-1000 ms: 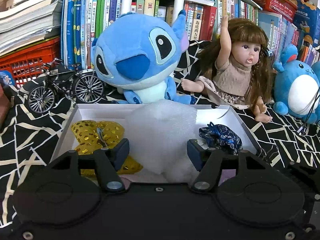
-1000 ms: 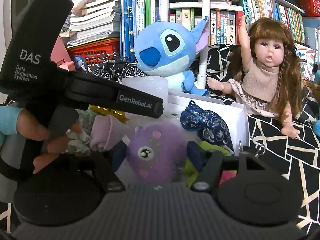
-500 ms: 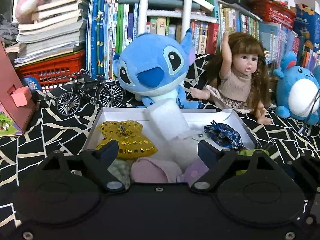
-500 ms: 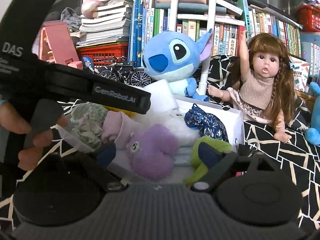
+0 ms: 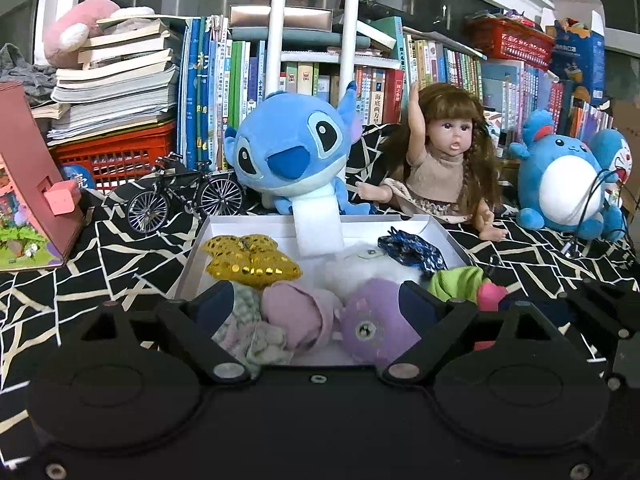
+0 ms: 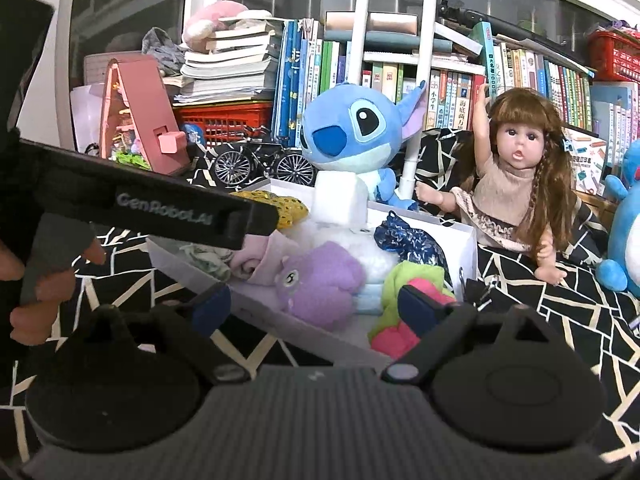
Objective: Organize soft objects
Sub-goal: 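Open the left tool to drop the white cube while the right tool releases the purple plush into the box, then move the left tool to the pink checkered cloth while the right tool reaches the white tissue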
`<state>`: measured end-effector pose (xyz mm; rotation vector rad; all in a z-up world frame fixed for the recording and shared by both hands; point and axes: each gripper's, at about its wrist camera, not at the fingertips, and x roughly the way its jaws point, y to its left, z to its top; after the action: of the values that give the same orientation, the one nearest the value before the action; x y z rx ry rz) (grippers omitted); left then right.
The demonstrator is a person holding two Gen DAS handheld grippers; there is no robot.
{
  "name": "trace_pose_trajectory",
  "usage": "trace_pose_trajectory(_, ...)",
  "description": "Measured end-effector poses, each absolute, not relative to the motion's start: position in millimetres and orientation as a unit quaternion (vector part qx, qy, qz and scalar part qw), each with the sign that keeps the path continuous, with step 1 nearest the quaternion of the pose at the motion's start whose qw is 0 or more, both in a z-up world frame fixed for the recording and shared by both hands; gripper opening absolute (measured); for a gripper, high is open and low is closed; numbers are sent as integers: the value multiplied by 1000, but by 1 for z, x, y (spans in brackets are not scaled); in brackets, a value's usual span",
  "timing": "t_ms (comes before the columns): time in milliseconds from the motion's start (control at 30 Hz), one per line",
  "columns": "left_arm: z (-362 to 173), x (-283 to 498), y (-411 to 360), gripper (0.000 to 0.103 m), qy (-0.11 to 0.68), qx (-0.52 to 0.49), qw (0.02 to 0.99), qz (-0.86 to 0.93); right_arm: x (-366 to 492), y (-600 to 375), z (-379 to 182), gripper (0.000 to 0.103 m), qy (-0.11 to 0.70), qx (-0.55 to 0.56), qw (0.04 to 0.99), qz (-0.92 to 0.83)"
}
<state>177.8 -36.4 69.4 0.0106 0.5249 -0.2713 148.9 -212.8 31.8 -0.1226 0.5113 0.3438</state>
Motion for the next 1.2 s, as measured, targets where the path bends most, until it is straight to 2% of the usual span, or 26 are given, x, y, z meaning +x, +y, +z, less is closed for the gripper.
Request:
trace_pose_trajectory(767,42,91,20,89,267,12,955,-131,95,-210,18,95,256,-70,943,201)
trace_pose_trajectory(967,25,83,28,71,289,22,947,-139,87,-199,6,92,277,-84,927,237)
trace_pose_trajectory(1033,20,82,30,60,298,19,943,-146,85,-193,3,90,280,-93,923,246)
trace_pose_trajectory(1133,16,80,31,52,309,15,937,-159,83,-185,0,80,285,-105,917,258)
trace_pose_trajectory(1200,13,80,30,49,314,19,935,-164,81,-179,-2,63,287,-111,913,266)
